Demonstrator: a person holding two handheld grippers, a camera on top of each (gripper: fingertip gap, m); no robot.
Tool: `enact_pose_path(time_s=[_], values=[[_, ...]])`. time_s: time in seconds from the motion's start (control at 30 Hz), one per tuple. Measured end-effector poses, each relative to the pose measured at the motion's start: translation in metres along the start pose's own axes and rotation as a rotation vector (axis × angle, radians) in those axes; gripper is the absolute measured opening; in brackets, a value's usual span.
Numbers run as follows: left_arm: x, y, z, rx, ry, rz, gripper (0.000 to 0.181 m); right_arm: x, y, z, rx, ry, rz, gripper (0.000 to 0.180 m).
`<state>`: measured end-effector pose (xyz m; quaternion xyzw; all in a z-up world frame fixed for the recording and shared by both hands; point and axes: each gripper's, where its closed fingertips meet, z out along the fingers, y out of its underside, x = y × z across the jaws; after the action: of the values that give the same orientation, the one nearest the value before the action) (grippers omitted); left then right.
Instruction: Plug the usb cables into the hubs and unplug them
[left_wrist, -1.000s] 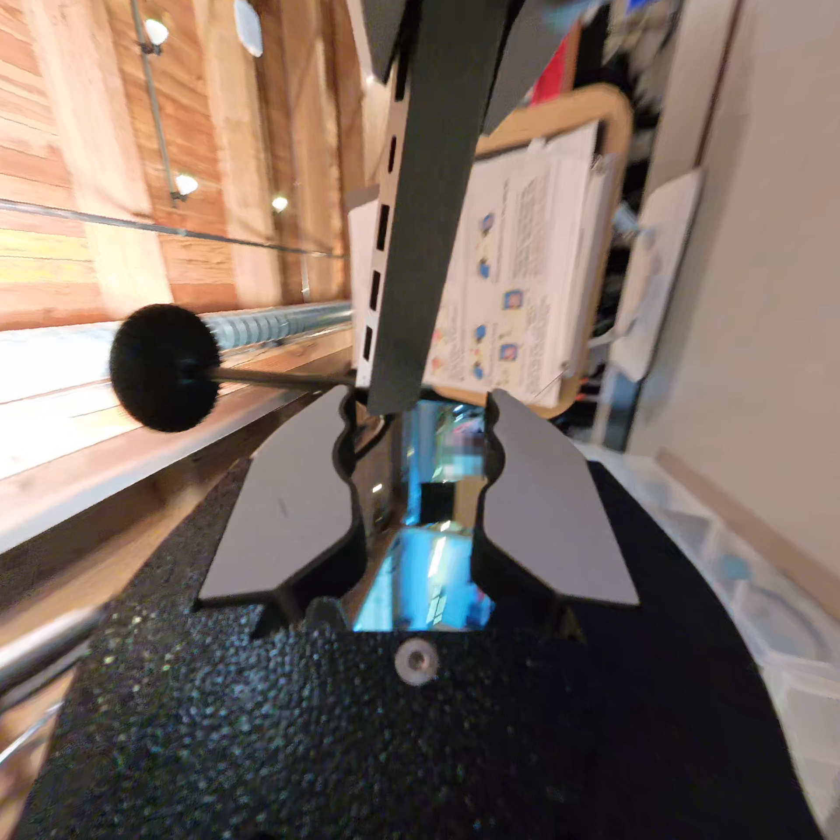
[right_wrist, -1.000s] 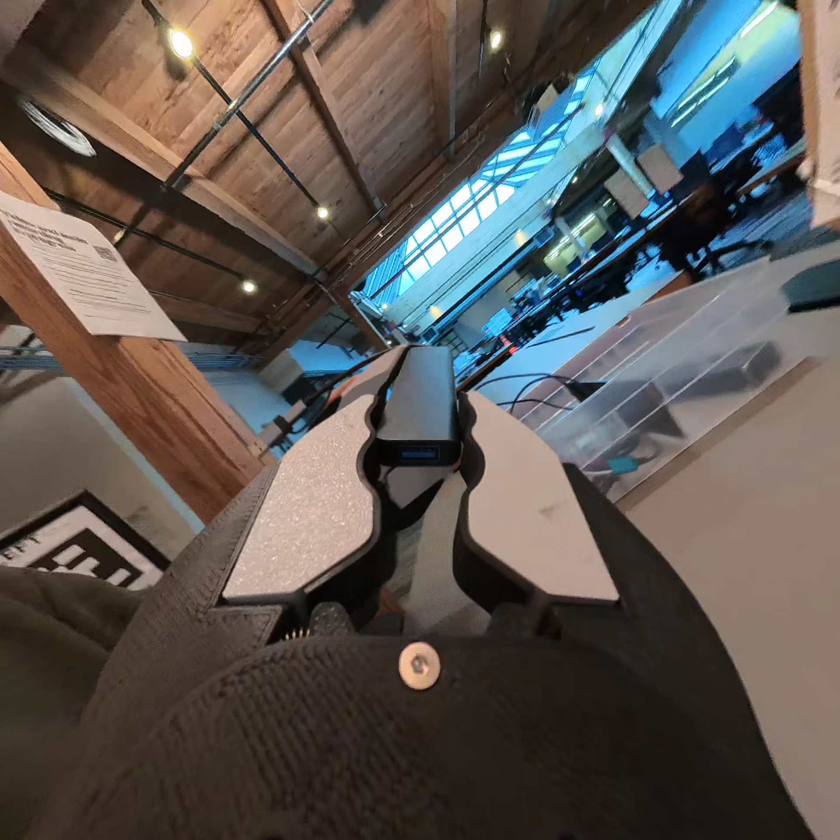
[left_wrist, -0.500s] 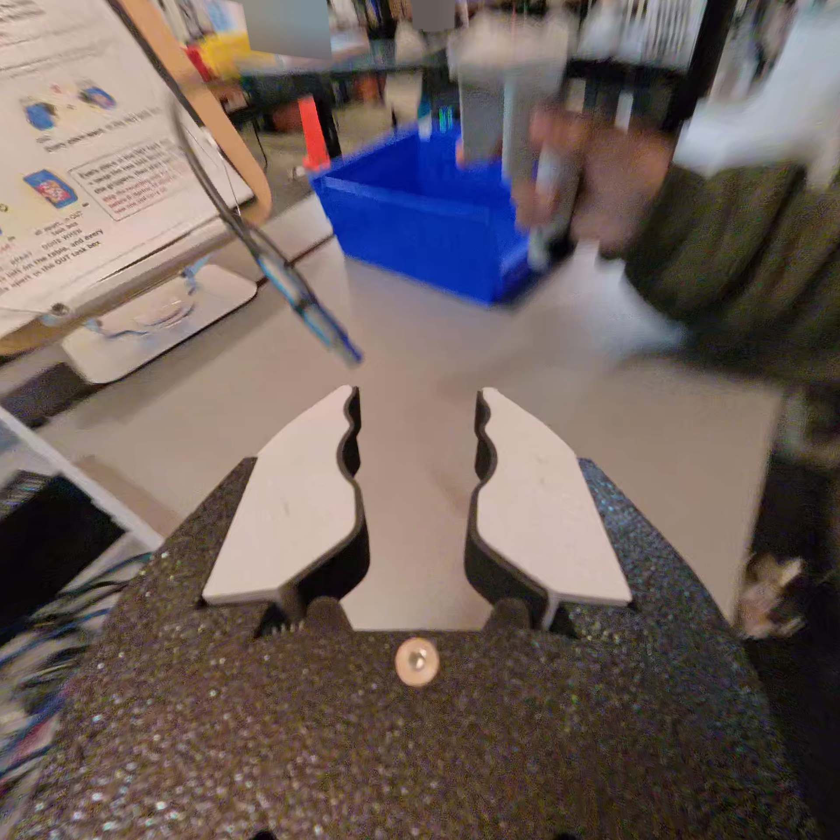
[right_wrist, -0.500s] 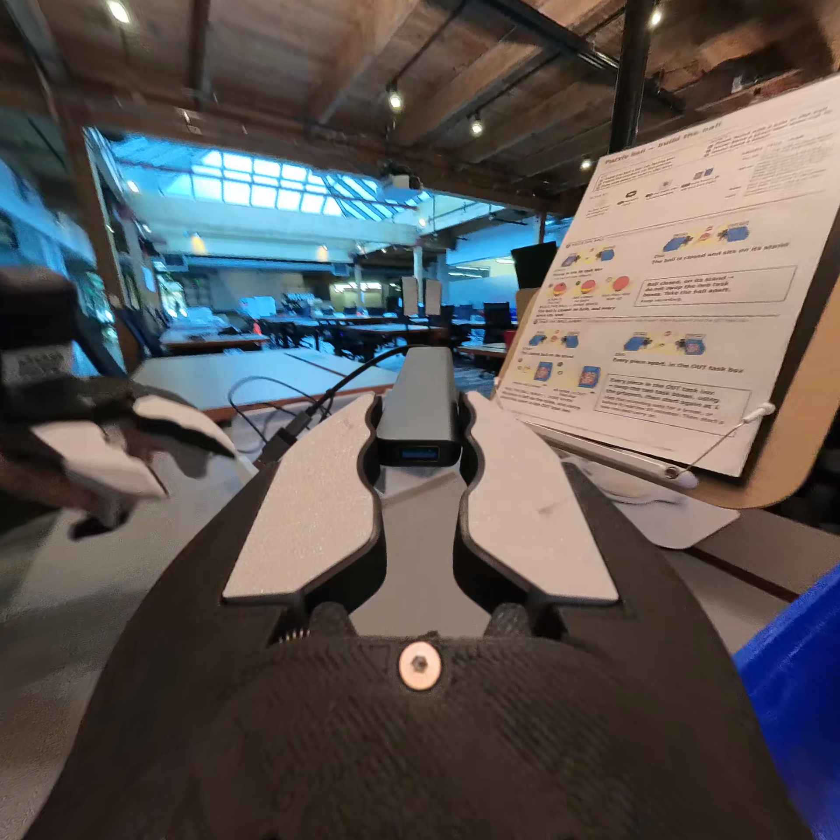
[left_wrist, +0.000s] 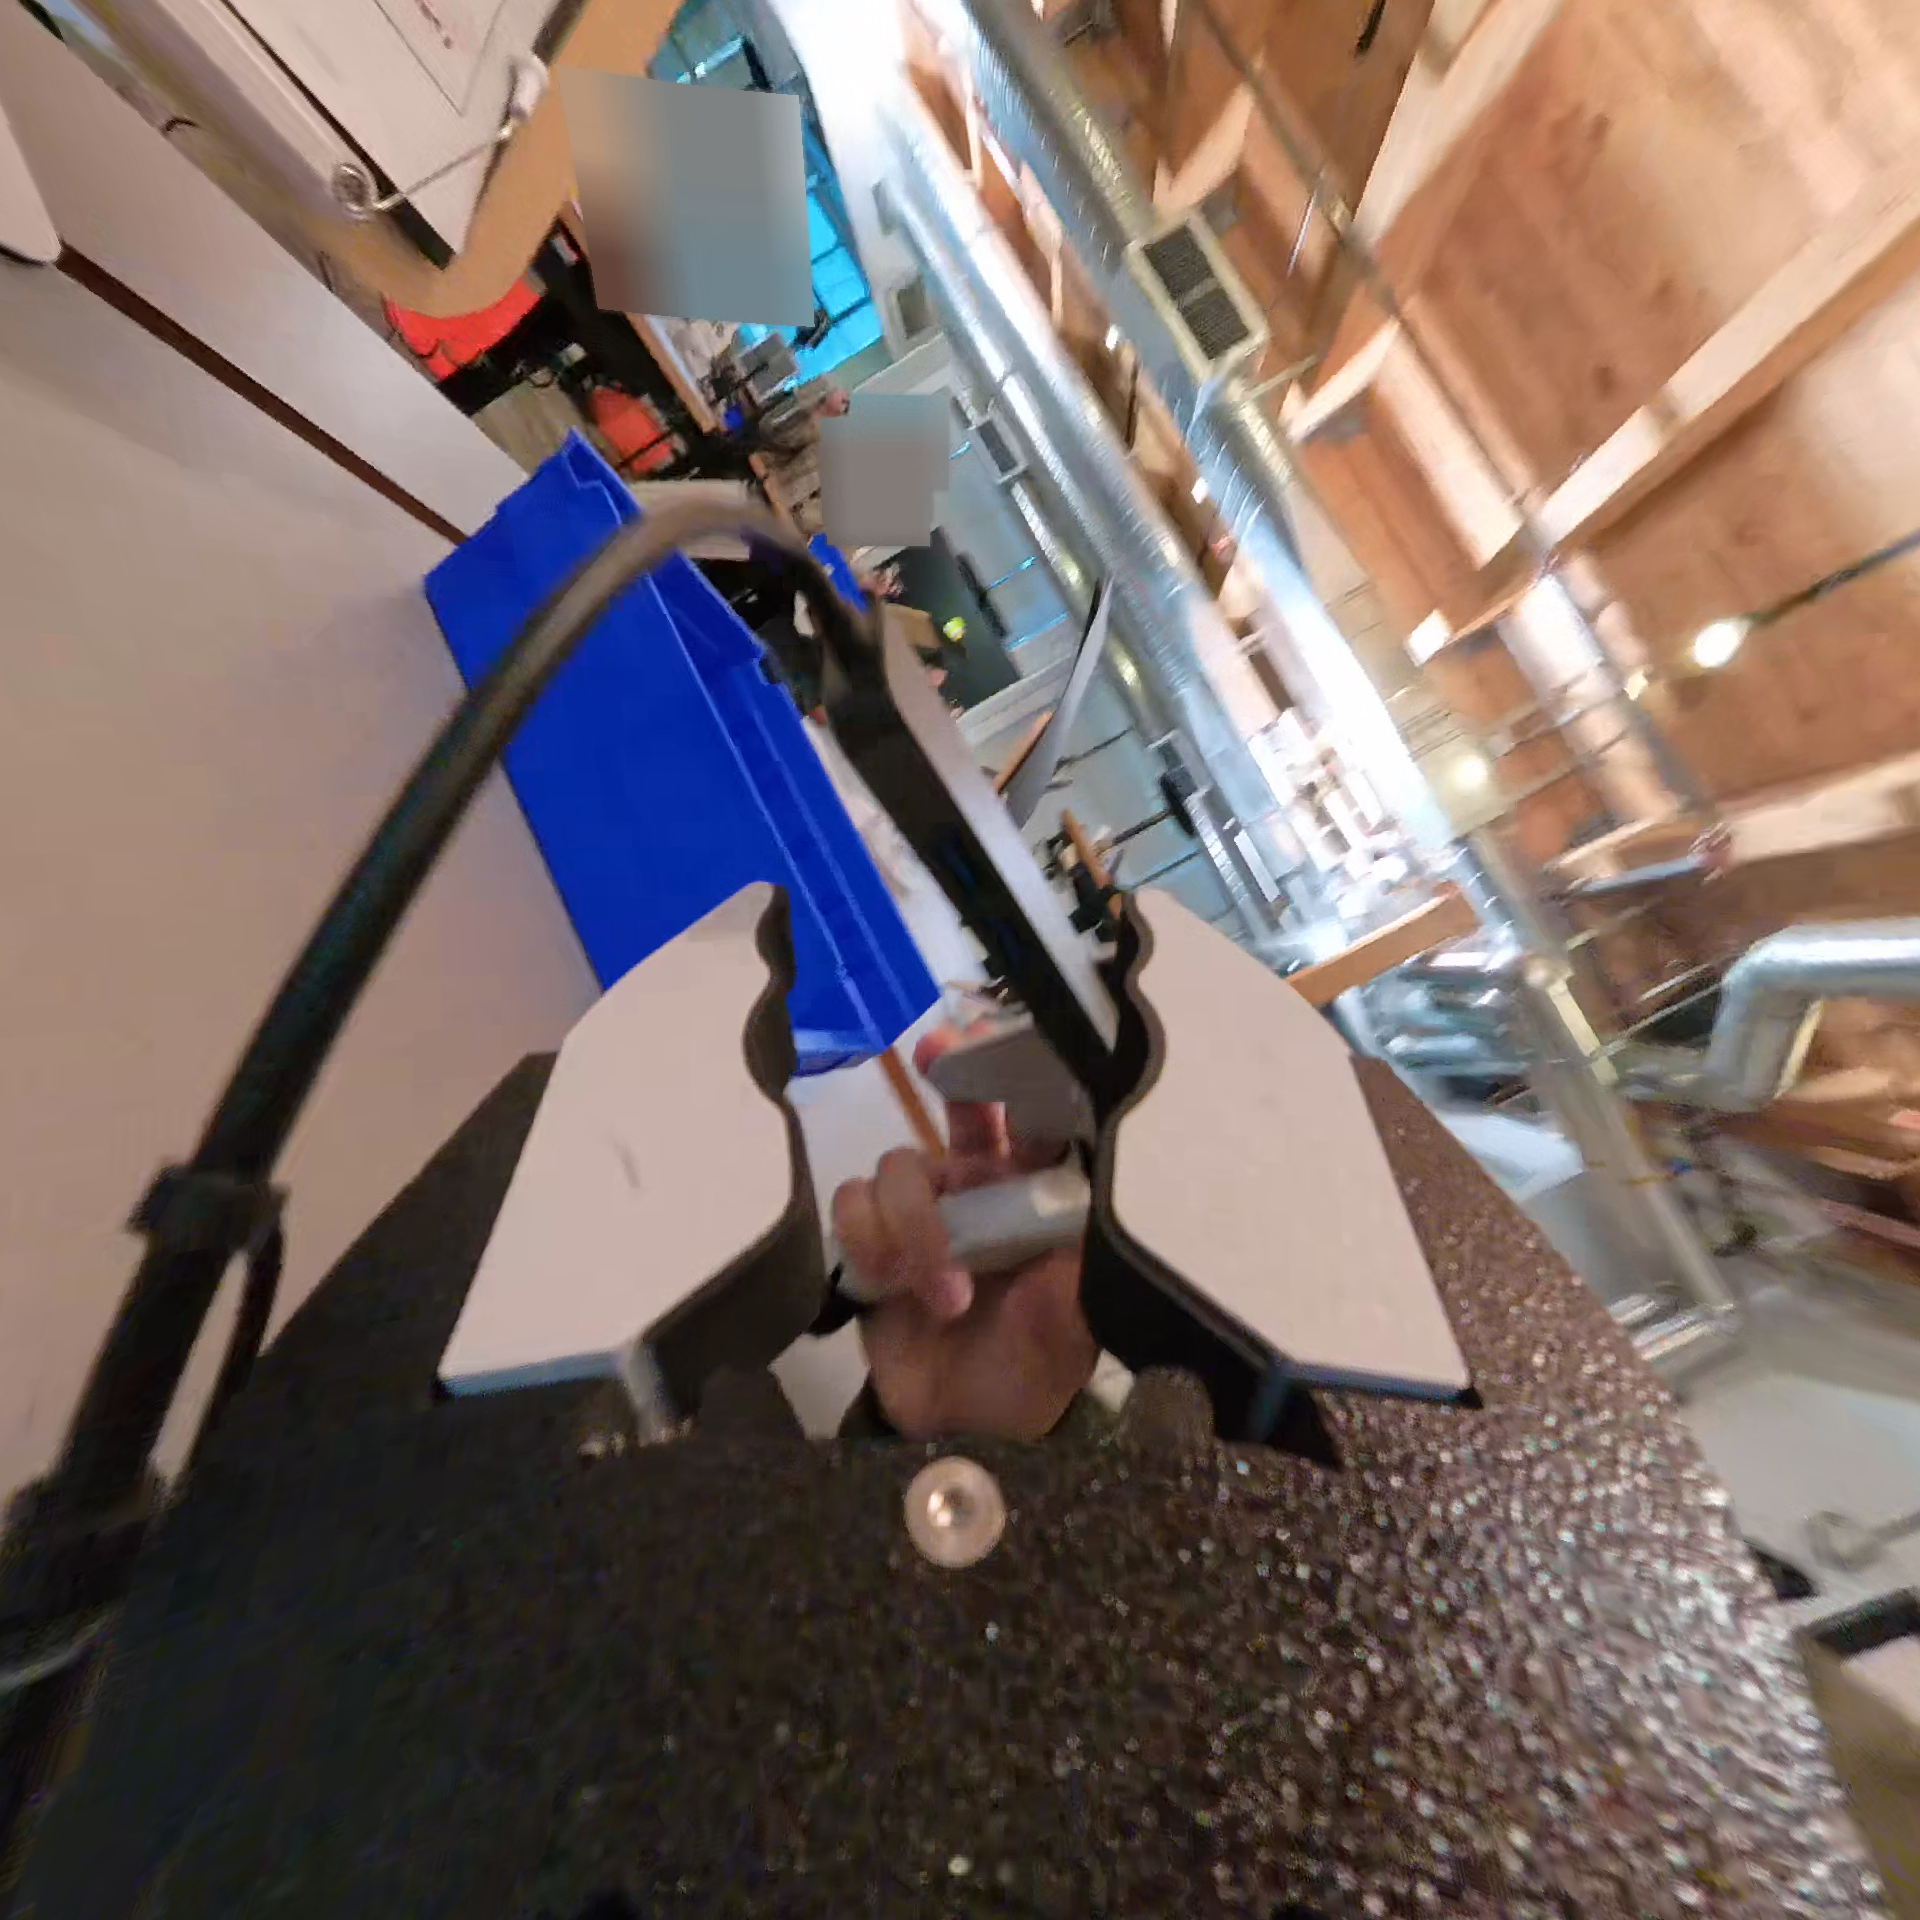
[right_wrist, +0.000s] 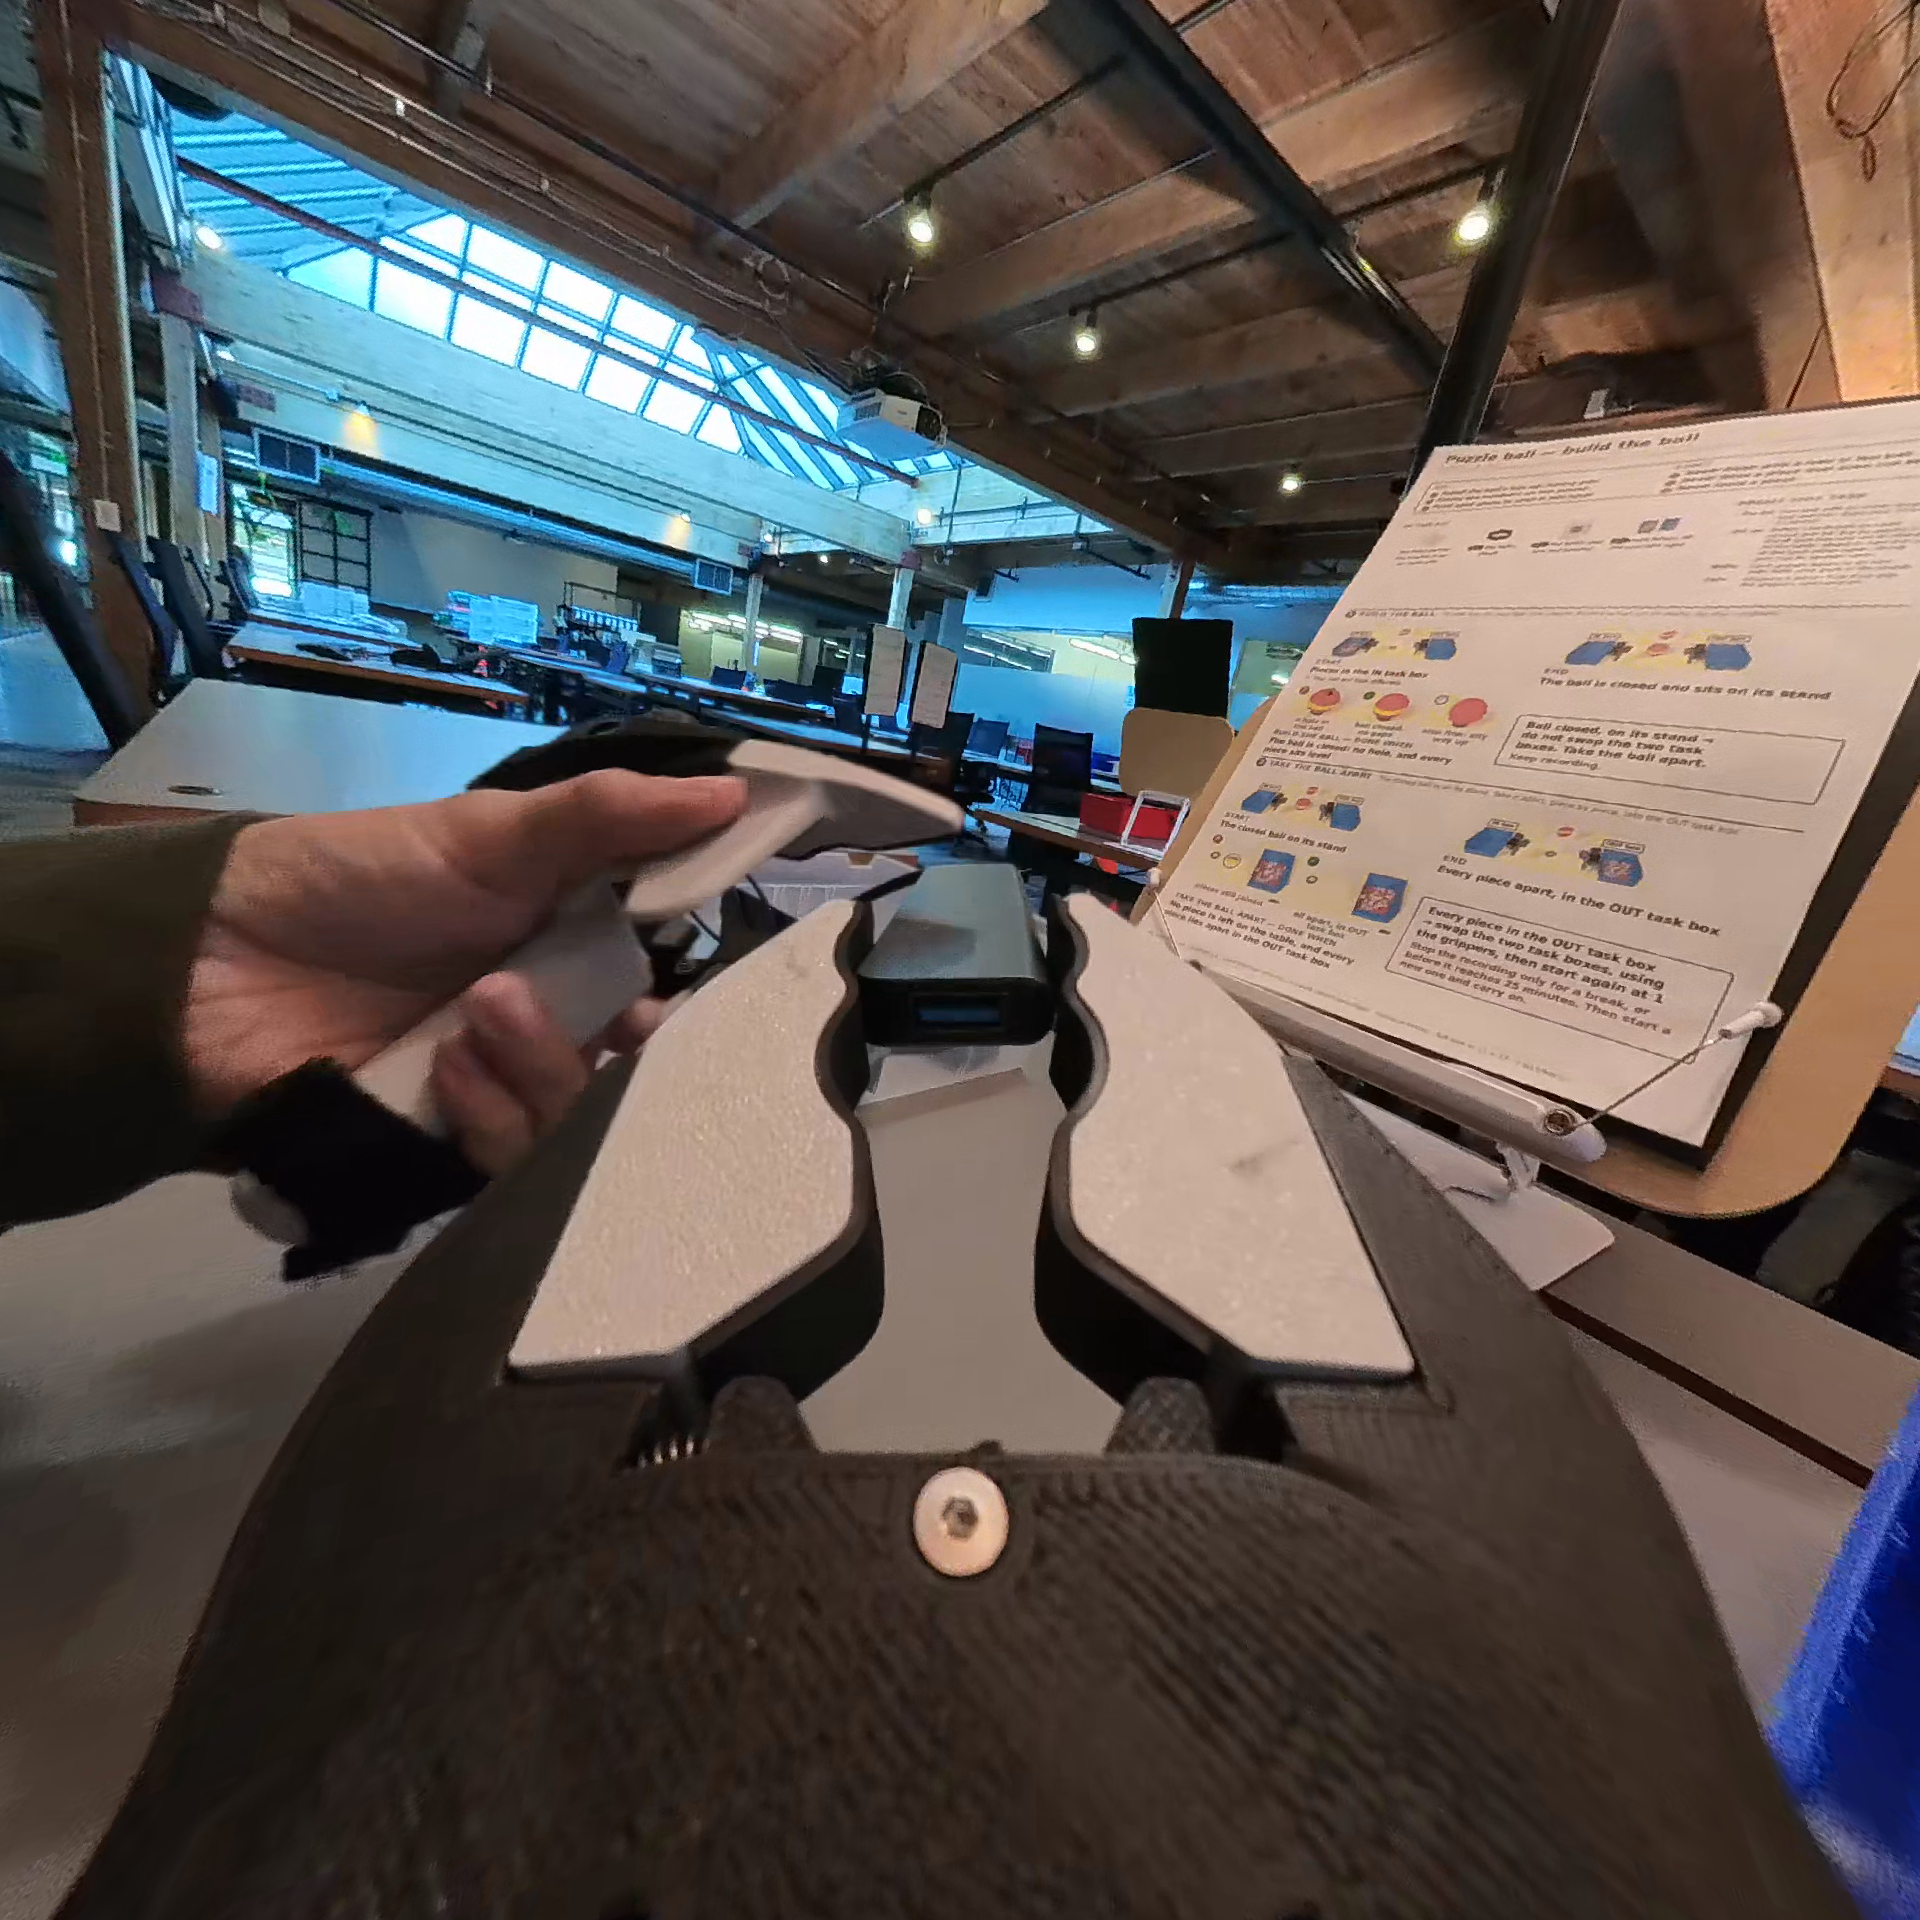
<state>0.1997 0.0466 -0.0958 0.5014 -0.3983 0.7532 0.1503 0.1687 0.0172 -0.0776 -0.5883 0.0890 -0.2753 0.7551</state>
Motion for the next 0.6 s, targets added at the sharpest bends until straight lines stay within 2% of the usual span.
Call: enact_pose_path(time_s=[0.03,0.07,0.1,0.13,0.37,0.6], values=[[-0.003,-0.006,0.002,0.033,0.004,-0.036,0.056,0.000,0.003,-0.002,-0.012,0.008,-0.004,0.032],[-0.008,-0.011,0.002,0.063,-0.003,-0.054,0.046,0.001,0.008,-0.005,-0.039,0.024,0.000,0.032],[-0.012,-0.016,0.002,0.085,-0.006,-0.071,0.026,0.001,0.012,-0.007,-0.045,0.038,0.016,0.032],[-0.014,-0.015,0.003,0.082,0.012,-0.085,0.016,0.002,0.014,-0.010,-0.037,0.058,0.045,0.032],[-0.029,-0.007,0.008,0.077,-0.038,-0.085,0.012,0.002,0.048,-0.021,-0.118,0.109,0.080,0.032],[-0.027,-0.008,0.010,0.105,-0.018,-0.165,0.010,0.003,0.054,-0.020,-0.111,0.103,0.081,0.033]])
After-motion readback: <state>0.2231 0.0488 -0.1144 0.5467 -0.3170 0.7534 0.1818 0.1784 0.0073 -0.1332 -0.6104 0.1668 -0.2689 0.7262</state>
